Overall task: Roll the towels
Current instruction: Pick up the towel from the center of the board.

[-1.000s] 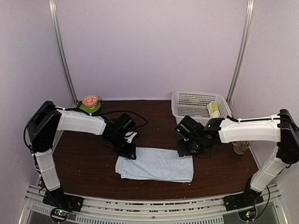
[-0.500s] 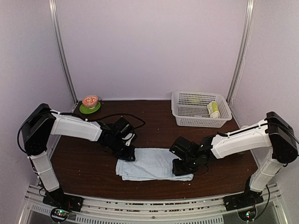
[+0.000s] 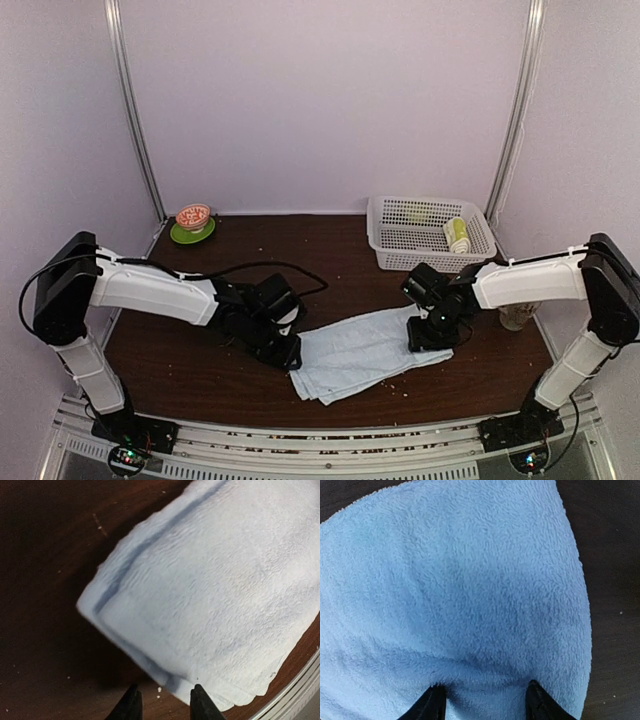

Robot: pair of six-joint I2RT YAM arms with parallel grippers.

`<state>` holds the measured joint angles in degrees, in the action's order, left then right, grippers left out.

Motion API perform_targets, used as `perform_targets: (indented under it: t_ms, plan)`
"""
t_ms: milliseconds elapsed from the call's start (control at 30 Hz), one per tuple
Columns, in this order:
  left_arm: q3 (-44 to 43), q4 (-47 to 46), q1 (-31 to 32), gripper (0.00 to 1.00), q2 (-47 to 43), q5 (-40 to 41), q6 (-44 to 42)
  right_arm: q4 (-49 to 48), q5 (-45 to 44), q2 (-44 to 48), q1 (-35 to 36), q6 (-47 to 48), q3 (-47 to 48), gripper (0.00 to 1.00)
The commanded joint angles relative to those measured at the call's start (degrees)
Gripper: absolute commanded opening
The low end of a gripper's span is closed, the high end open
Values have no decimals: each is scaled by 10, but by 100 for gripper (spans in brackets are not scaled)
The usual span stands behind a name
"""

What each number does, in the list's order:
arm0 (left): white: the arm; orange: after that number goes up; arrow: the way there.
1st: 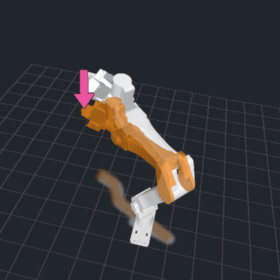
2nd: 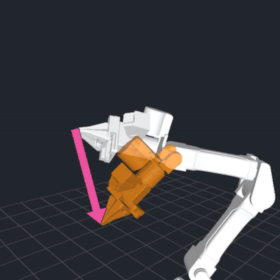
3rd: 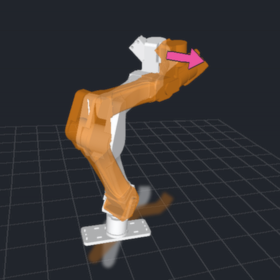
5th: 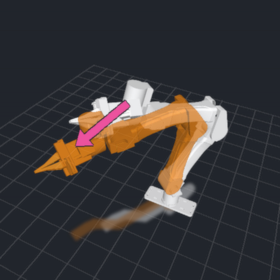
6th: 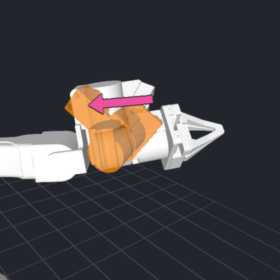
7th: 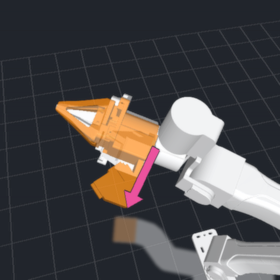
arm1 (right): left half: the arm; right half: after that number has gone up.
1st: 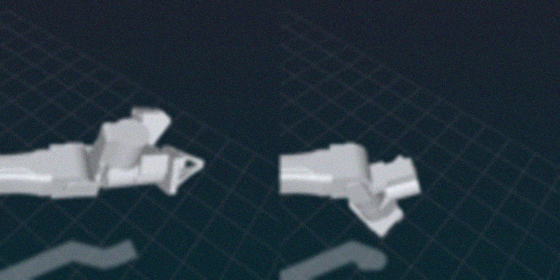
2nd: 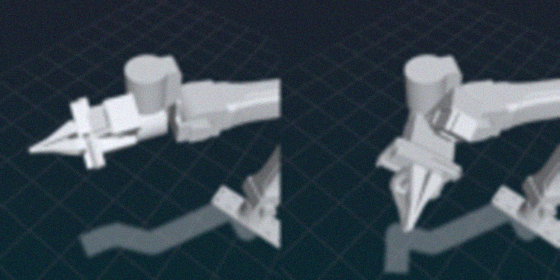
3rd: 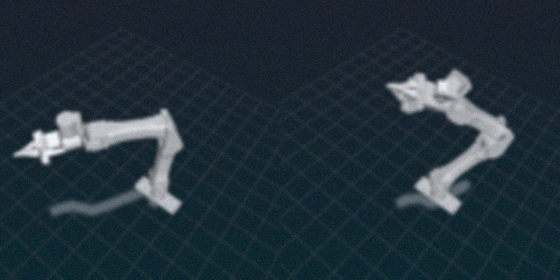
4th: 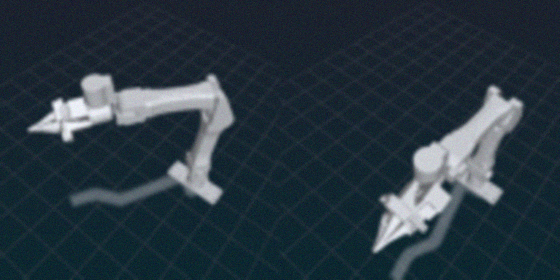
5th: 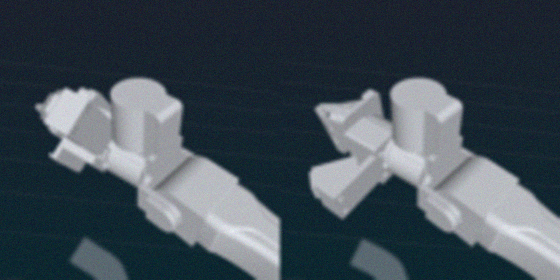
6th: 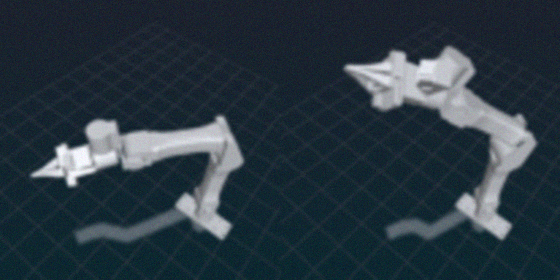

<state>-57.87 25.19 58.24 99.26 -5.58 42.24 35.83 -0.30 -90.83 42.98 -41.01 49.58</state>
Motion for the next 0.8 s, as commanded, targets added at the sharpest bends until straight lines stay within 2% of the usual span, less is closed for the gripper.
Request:
perform_targets:
  t_ms: [0,133,400,600,767]
  plan:
    - [-9,63,-5,35,-42,31,-21,81,-29,62,-7,-9,14,56]
    - [-39,78,-5,38,-63,31,-48,76,-57,121,-23,-24,-7,59]
    - [-139,104,-5,37,-7,41,-65,-29,11,169,-100,-23,-112,58]
    - [-184,116,-5,36,37,44,-68,-106,73,175,-150,-34,-168,51]
    - [-194,125,-5,35,62,53,-72,-124,114,151,-162,-34,-182,42]
